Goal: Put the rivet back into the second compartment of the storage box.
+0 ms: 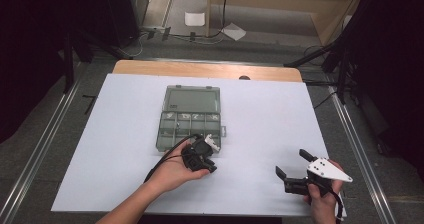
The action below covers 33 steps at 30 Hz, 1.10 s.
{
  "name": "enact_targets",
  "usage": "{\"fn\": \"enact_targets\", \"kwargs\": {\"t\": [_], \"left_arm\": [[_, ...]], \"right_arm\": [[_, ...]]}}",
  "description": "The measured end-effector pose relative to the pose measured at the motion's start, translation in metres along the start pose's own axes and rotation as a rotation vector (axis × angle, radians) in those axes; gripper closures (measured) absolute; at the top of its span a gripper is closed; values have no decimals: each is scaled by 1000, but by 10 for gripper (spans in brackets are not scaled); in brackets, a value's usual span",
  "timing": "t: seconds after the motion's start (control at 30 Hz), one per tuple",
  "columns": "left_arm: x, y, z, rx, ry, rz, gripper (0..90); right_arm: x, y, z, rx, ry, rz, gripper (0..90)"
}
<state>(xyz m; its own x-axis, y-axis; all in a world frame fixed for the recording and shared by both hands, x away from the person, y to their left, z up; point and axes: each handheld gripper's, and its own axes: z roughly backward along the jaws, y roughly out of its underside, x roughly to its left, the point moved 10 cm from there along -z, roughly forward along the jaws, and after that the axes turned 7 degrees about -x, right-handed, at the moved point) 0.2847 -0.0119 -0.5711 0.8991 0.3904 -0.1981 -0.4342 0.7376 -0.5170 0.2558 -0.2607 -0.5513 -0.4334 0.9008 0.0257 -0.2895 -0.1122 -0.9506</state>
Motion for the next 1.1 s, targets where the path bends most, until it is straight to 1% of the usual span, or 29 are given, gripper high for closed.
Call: {"fn": "enact_targets", "kwargs": {"t": [0.03, 0.07, 0.27, 0.33, 0.4, 0.47, 0.6, 0.7, 0.77, 0.87, 0.9, 0.97, 1.1], "left_arm": [[0, 1, -1, 7, 3, -5, 774], [-1, 1, -2, 8, -6, -8, 774], [-1, 0, -3, 5, -7, -11, 777], [1, 0, -4, 1, -25, -14, 814], [0, 0, -4, 3, -26, -12, 823], [0, 0, -3, 10, -34, -21, 829], [0, 0, -3, 1, -25, -1, 835], [1, 0, -2, 4, -24, 1, 835], [1, -1, 0, -4, -18, 10, 836], [3, -1, 2, -11, -17, 12, 835], [4, -1, 3, -12, -19, 8, 836], [4, -2, 5, -20, -18, 18, 836], [6, -3, 10, -26, -24, 18, 836]], "right_arm": [[0, 0, 0, 2, 3, -3, 0], [-1, 1, 0, 5, 4, -3, 0], [0, 0, 0, -1, 1, 1, 0], [0, 0, 0, -2, 1, 1, 0], [0, -1, 0, -1, 0, 0, 0], [0, 0, 1, 1, 0, 1, 0], [0, -1, 1, 0, 3, -3, 0], [0, -1, 1, -1, 2, -8, 0], [0, 0, 1, 0, -1, 1, 0], [0, -1, 1, 1, 3, -9, 0], [0, 0, 1, 1, 1, -8, 0], [0, 0, 0, -2, -2, 6, 0], [0, -1, 1, -1, 1, 3, 0]]}}
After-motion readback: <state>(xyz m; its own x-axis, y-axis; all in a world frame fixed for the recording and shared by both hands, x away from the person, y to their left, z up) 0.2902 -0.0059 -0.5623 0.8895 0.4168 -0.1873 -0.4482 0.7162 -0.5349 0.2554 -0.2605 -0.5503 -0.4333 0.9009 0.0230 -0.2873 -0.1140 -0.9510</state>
